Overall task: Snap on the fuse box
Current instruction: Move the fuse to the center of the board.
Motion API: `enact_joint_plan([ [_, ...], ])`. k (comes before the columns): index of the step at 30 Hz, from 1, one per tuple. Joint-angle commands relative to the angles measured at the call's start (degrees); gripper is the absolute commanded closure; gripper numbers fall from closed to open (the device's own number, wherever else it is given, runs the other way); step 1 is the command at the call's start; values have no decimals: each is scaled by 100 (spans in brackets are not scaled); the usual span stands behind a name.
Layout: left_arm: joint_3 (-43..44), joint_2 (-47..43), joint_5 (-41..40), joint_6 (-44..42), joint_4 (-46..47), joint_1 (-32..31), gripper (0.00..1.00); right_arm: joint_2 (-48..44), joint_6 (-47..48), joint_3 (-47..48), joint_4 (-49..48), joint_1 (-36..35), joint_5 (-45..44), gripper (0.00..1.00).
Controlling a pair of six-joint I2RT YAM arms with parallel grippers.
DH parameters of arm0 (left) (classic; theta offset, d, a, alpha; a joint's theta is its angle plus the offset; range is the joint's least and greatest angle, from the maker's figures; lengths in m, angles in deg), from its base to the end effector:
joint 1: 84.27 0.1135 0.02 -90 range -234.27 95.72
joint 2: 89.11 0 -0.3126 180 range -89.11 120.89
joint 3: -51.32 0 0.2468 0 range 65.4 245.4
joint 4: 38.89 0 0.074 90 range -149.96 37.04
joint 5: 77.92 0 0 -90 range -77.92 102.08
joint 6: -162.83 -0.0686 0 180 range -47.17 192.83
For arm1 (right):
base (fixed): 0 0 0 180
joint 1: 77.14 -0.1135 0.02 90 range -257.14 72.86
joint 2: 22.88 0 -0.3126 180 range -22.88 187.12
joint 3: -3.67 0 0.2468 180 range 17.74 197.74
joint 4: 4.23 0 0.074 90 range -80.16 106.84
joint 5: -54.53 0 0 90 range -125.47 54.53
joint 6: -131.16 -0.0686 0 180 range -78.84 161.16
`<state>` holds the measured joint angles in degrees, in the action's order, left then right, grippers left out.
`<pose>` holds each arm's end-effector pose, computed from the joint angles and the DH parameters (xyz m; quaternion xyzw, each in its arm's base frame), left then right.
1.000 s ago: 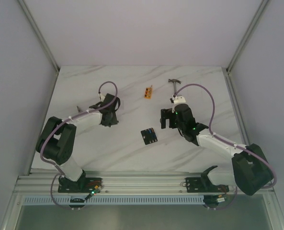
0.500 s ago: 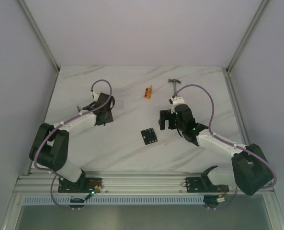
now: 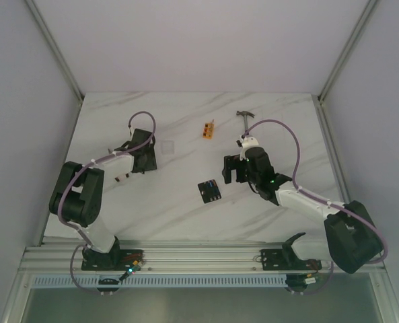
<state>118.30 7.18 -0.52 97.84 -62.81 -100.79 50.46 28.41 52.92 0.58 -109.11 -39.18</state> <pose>0.3435 -0.0863 0.1905 -0.1043 0.9381 -0.0138 0.3301 0.2402 0.1447 0.2434 -0.1275 0.8514 0.1675 0.4804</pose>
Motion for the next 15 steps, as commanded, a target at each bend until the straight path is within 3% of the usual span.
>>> enact_joint_plan([
  [1, 107, 209, 100, -278, 108, 5, 41, 74, 71, -70, -167, 11, 81, 0],
  [15, -24, 230, 342, -128, -94, -222, 55, 92, 65, -69, -181, 8, 129, 0],
])
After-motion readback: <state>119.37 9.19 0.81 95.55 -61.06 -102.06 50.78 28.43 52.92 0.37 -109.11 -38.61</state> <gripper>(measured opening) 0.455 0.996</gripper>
